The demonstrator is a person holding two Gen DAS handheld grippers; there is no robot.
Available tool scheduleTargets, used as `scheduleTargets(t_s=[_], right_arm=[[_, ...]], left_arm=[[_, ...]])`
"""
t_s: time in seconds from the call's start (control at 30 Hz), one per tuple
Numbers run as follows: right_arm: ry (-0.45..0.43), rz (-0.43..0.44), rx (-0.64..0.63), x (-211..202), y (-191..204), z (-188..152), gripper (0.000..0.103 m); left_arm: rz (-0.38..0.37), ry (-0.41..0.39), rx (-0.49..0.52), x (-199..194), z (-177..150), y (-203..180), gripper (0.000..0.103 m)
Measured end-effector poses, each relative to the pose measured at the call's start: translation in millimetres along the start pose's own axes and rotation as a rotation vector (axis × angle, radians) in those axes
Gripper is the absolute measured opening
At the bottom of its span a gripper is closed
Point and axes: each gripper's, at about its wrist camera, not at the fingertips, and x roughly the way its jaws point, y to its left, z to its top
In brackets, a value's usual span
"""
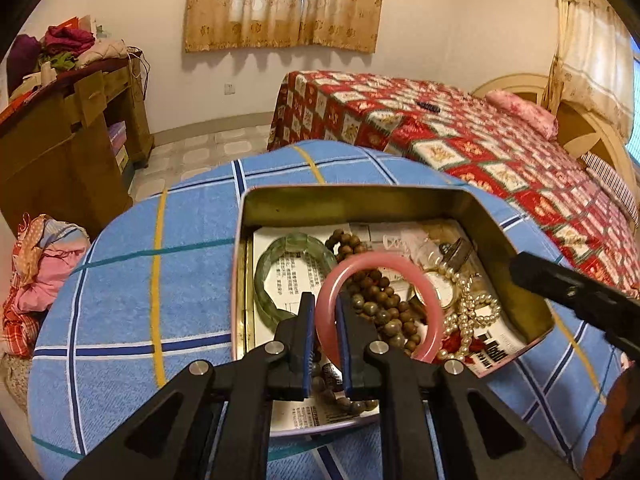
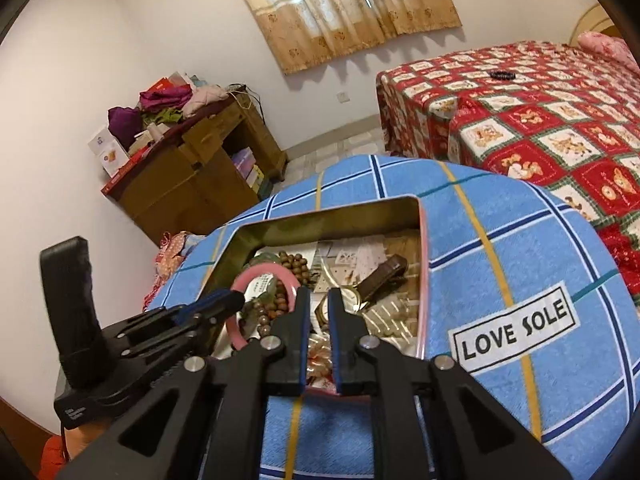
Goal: Organize jewelry
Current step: 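Carry the pink bangle into the tin with left gripper while right grasps and drops the pearl necklace in, then move both open grippers back to the table, right gripper toward the silver ring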
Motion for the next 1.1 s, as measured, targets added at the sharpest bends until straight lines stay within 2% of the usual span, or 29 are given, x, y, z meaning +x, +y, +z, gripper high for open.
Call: scheduleTargets(t_s=[0.07,0.1,0.13,0.23,0.4,0.47,0.53,0.57,0.7,0.9,1.0,1.1], right_arm=[[-0.009,0.003,0.010,-2,-1,-1,0.021],[-0.015,-0.001,0.011,-3,-2,-2,0.021],[-0.018,-0.003,0.014,-4,-2,-2,0.021],[-0.020,0.000,0.041,-7,-6,-6,0.022],[-0.028,-0.006,0.077,-15,-10,-9,0.026],[-0.035,-0.010,0.081,-20,-10,-10,0.031],[-0.045,-0.014,0.081,-27,-8,-12,0.046],[-0.049,-0.018,0.081,-30,-7,-14,0.048],[-0.025,-0.020,0.075,-39,-2,-23,0.048],[0.056,0.026,-0.027,-41,26,-55,0.046],[0.116,0.052,-0.065,-34,42,-75,0.044],[0.166,0.076,-0.135,-28,59,-91,0.036]], left_arm=[[0.020,0.005,0.012,1,0,-1,0.021],[0.013,-0.002,0.014,0,1,-1,0.030],[0.004,-0.006,0.012,-1,3,-1,0.045],[-0.007,-0.044,0.000,-10,8,-3,0.074],[0.022,-0.073,-0.051,-24,12,3,0.075],[0.024,-0.074,-0.066,-28,8,5,0.075],[0.016,-0.073,-0.078,-35,2,8,0.075],[0.015,-0.071,-0.082,-38,-2,10,0.075],[0.029,-0.045,-0.095,-51,-23,17,0.075],[0.056,-0.008,-0.175,-71,-55,34,0.075],[0.115,-0.004,-0.156,-87,-74,38,0.075],[0.183,0.004,-0.147,-99,-91,42,0.075]])
